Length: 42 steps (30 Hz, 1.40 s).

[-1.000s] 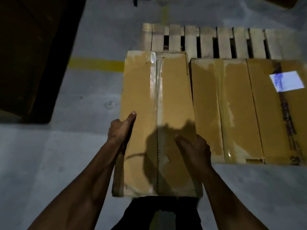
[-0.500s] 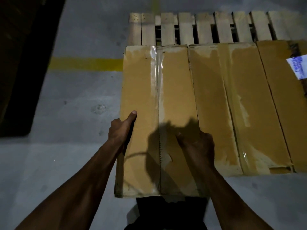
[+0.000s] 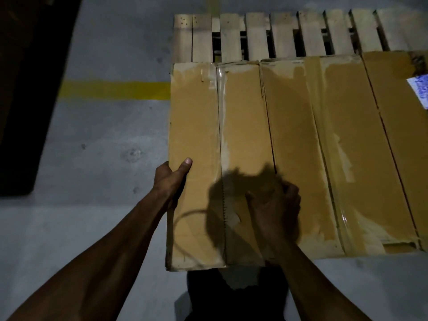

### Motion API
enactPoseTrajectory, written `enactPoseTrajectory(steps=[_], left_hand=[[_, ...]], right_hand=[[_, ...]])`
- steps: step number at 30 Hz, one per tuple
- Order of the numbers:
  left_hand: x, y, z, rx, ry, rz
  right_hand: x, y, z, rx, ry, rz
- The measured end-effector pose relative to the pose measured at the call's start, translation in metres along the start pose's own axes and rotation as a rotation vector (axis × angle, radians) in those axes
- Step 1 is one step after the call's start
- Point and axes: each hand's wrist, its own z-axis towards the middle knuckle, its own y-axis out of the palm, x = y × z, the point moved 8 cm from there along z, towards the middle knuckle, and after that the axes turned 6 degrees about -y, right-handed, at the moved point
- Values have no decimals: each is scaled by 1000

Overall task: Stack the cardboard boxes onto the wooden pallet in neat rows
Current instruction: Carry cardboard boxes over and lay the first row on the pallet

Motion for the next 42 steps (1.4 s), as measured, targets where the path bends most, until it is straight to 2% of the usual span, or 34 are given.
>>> enactPoseTrajectory(steps=[9,17,24,30,33,35,37,39,42], left_hand=[[1,7,0,-23,27,-20],[-10,4,13,33,-1,-143],[-6,5,18,38,32,-89],[-3,0,29,49,101,107],[8,4,21,93,265,249],[12,8,3,162,389,468],[2,15,-22,225,442,792],[-18,27,-49,185,523,1030],[-61,43,-82,52,591,1157]], right_hand=[[-1,2,-4,20,-12,-89],[1,0,10,-22,74,83],[-1,3,14,-49,38,33],[-5,9,4,-84,-43,-144],[-8,12,-13,-134,-170,-231],[-2,12,-27,-180,-227,-281],[10,12,-44,-277,-265,-313],[27,13,-61,-376,-298,-341],[46,4,-81,-544,-361,-350]])
